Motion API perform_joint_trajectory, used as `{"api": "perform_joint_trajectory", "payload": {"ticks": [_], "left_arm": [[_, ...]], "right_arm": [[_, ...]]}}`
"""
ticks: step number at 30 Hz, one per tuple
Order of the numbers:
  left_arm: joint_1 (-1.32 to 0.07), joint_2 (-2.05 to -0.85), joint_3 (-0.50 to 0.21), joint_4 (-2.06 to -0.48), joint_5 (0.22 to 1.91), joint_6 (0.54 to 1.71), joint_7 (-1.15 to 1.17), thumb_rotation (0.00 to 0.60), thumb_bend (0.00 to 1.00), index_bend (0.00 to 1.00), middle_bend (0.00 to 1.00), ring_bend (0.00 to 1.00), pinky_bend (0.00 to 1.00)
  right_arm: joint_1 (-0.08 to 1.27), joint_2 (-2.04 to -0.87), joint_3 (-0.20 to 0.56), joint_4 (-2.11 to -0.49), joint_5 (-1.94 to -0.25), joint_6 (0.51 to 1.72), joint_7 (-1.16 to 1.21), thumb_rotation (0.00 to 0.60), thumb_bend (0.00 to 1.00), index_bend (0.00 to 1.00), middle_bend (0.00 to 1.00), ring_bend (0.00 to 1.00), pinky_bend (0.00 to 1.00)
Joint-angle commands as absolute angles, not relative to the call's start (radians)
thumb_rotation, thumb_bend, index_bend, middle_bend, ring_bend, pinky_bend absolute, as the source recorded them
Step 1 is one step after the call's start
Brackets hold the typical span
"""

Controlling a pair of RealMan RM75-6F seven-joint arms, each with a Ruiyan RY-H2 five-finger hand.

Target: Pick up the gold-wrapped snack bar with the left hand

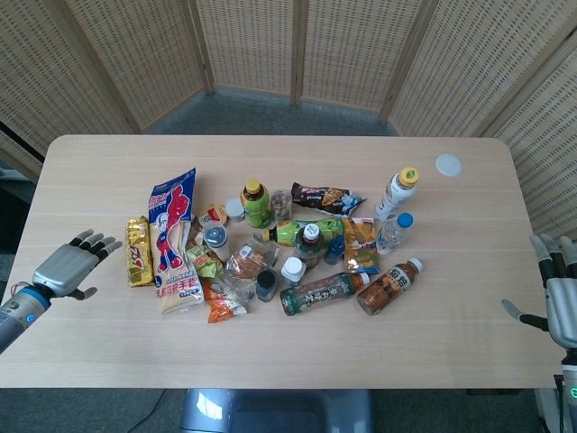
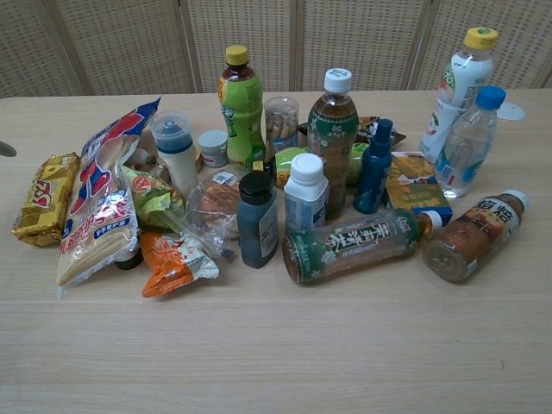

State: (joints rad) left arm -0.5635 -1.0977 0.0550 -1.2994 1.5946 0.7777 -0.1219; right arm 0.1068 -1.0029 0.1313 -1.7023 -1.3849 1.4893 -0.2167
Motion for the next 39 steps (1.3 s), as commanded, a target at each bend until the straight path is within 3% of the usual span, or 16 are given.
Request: {"api": "perform_joint_trajectory", "payload": {"ticks": [1,23,32,39], "left_arm": [[-0.586,-1.126,0.054,-1.280,1.581,0.751,-0.108,0.600,0.33,0.00,0.00,0.00,0.00],[-0.709,-1.279,0.061,-1.158,1.535,0.607,-0.083,0.600,0.33,0.00,0.00,0.00,0.00],[-0.664,-1.155,0.112,-1.268,1.500,0.621,-0.065,0.600,0.33,0.00,0.00,0.00,0.00],[-0.573,-1.027,0.151,-1.400,1.459,0.710,-0.053,0.600,0.33,0.00,0.00,0.00,0.00]], "right_arm": [[0.103,-1.000,0.131,-1.704,-1.383,1.494,-0.217,0.483,0.02,0.00,0.00,0.00,0.00],[0.064,-0.965,0.132,-1.725,-1.367,1.533,-0.217,0.484,0.02,0.00,0.00,0.00,0.00],[0.075,-0.981,0.134,-1.715,-1.377,1.521,-0.210,0.484,0.02,0.00,0.00,0.00,0.00],[0.088,-1.000,0.135,-1.701,-1.387,1.506,-0.201,0.488,0.03,0.00,0.00,0.00,0.00]]}}
